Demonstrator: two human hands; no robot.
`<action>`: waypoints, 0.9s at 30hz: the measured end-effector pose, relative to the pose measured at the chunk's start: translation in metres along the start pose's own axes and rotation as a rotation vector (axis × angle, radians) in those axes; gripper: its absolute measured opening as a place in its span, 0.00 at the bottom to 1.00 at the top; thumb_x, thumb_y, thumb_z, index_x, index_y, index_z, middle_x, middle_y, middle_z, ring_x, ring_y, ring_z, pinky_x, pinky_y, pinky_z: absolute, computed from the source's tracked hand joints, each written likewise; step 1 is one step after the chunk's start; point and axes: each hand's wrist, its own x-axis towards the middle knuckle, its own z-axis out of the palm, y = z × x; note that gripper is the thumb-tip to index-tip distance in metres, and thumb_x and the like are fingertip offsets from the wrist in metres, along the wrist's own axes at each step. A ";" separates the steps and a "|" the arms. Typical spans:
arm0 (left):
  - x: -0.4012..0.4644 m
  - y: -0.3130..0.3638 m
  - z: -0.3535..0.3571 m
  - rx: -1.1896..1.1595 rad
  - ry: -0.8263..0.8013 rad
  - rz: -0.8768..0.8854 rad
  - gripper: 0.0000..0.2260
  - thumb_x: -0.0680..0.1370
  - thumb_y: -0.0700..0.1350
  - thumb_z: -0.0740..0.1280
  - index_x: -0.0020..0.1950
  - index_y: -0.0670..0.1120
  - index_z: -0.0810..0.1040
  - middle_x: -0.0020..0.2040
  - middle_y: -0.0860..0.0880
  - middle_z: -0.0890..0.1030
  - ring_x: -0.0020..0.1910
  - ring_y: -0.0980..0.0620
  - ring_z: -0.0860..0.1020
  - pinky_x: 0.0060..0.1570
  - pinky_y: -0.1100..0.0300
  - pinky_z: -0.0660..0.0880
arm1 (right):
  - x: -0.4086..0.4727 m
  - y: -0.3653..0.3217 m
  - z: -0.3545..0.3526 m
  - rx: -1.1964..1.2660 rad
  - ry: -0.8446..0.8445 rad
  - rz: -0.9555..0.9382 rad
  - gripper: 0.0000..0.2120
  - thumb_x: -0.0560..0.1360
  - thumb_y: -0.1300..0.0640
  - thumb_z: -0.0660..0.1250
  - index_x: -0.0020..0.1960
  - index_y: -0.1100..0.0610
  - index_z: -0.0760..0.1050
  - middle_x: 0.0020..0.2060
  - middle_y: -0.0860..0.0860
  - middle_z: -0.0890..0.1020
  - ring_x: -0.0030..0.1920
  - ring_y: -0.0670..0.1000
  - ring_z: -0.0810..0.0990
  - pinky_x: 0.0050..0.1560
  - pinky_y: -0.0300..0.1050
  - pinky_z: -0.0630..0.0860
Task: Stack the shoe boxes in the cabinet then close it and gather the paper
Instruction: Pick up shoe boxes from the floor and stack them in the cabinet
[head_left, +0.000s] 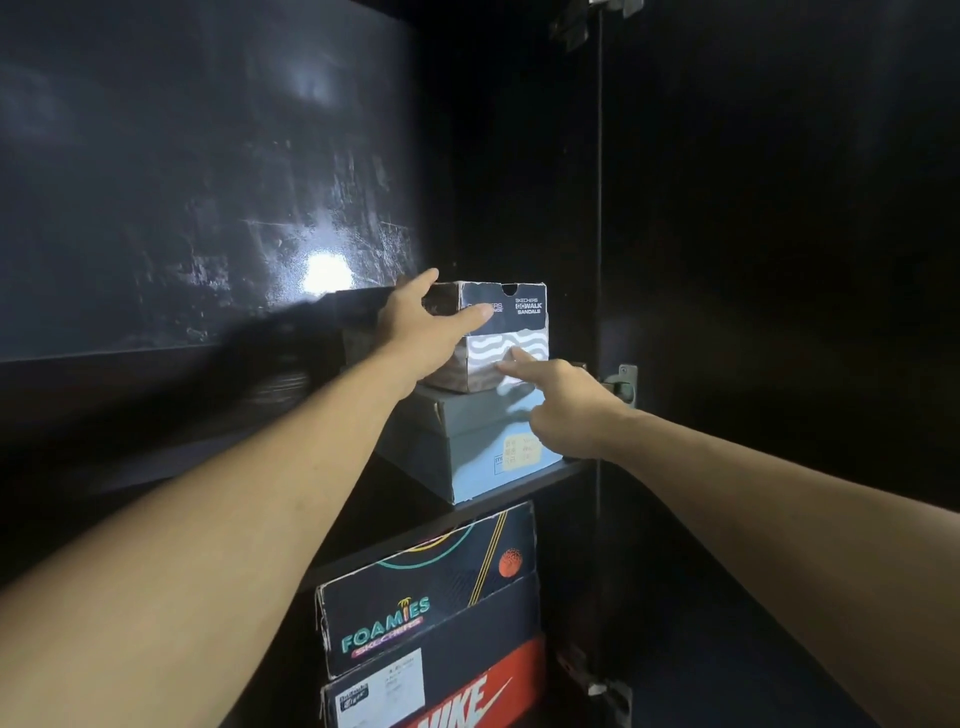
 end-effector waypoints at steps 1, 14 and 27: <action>0.001 0.000 0.000 0.007 -0.013 -0.005 0.37 0.68 0.58 0.76 0.74 0.54 0.66 0.73 0.50 0.68 0.69 0.50 0.69 0.65 0.56 0.69 | -0.001 0.001 -0.002 -0.013 -0.004 0.003 0.35 0.74 0.71 0.54 0.77 0.48 0.61 0.78 0.42 0.56 0.68 0.48 0.71 0.25 0.24 0.67; -0.096 0.062 0.037 0.119 0.060 0.358 0.17 0.71 0.51 0.74 0.58 0.48 0.79 0.59 0.51 0.79 0.59 0.52 0.75 0.56 0.60 0.72 | -0.118 0.033 -0.098 -0.108 0.099 0.213 0.16 0.74 0.57 0.70 0.61 0.57 0.80 0.55 0.52 0.83 0.55 0.51 0.81 0.55 0.44 0.79; -0.325 0.153 0.212 0.157 -1.155 0.308 0.28 0.66 0.58 0.77 0.61 0.46 0.79 0.57 0.50 0.81 0.53 0.52 0.79 0.57 0.55 0.76 | -0.415 0.131 -0.206 -0.311 0.047 0.790 0.11 0.73 0.54 0.72 0.55 0.55 0.83 0.48 0.51 0.86 0.45 0.52 0.83 0.44 0.40 0.76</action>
